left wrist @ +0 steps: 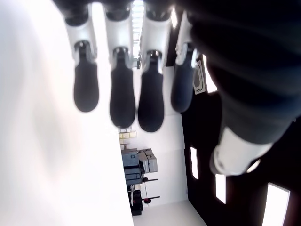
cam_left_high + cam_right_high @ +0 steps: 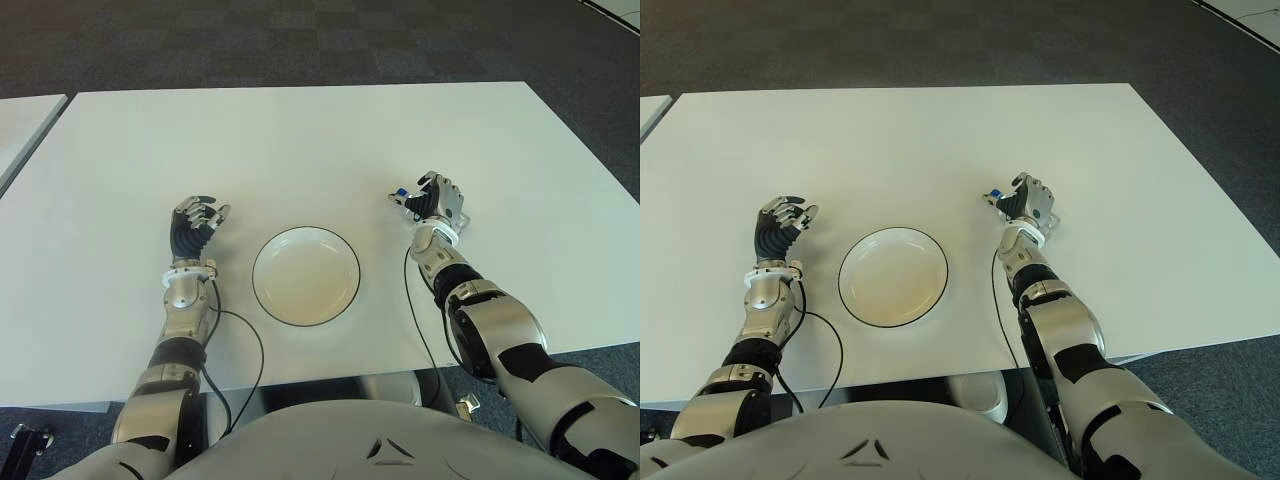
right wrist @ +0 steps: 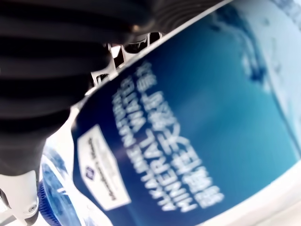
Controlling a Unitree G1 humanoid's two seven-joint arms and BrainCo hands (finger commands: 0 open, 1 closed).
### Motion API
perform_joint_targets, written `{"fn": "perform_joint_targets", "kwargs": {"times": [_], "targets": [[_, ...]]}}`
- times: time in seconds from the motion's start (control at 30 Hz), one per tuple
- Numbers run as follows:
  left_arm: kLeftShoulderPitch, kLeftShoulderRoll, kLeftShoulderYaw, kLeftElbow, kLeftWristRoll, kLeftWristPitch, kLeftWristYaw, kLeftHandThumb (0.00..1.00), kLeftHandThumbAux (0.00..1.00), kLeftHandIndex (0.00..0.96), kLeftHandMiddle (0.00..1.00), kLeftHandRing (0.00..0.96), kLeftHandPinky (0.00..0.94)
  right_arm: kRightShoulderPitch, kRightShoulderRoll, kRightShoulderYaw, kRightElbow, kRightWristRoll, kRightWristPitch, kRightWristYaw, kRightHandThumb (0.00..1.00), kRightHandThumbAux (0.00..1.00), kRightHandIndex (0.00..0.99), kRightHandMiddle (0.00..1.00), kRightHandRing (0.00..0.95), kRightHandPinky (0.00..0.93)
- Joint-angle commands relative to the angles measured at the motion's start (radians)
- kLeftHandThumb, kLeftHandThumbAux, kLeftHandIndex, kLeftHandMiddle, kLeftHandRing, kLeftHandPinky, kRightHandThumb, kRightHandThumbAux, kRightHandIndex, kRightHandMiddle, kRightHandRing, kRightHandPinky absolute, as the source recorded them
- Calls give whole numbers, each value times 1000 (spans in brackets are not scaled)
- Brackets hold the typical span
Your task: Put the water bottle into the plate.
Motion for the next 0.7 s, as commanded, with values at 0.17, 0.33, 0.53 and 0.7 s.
{"fn": "perform_joint_targets", "kwargs": {"times": [0.17,0.33,0.53,0.7], "targets": [[7,-15,13,5,-29,14,-19,708,713,434,623,599,584,122,61,-28,84,67,41,81,841,680,412,578,738,778],[8,-16,13,2,-36,14,-25,708,713,434,624,599,583,112,65,-28,78,64,50,87,841,680,416,577,760,799],[11,-14,11,-1,-31,15,-23,708,713,434,626,600,582,112,67,-27,74,61,47,90,841,681,418,576,784,818],[13,-13,9,-6,-25,15,-21,708,713,434,625,598,574,112,66,-28,71,64,38,93,747,709,433,747,813,840]]}}
